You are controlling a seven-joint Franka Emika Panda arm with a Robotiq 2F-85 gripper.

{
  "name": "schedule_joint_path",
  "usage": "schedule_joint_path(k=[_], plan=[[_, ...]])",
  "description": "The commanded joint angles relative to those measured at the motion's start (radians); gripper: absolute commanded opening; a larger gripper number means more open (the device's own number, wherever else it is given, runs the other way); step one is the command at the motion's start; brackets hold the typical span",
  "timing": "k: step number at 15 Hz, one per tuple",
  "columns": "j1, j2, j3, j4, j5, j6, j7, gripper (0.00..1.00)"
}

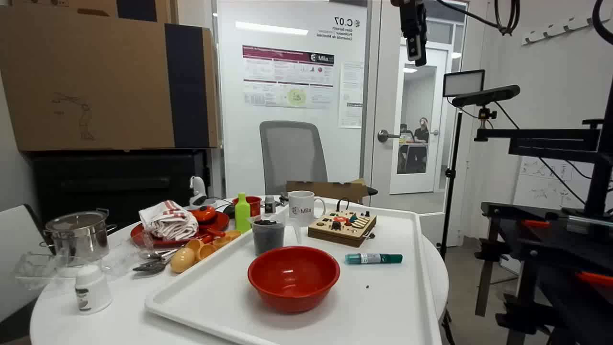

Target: Empty the jug into the red bowl

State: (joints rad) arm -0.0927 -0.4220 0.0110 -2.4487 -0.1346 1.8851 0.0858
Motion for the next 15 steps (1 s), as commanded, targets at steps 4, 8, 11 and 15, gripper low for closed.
schedule_joint_path(k=[4,8,11,15], plan=[[0.014,0.007,-0.011,0.005,-0.007,0.0,-0.011,1.0],[0.059,0.058,-0.017,0.027,-0.001,0.083,-0.15,1.0],[0.102,0.152,-0.01,0.059,0.009,0.184,-0.251,1.0],[0.117,0.324,0.006,0.133,-0.007,0.252,-0.25,1.0]])
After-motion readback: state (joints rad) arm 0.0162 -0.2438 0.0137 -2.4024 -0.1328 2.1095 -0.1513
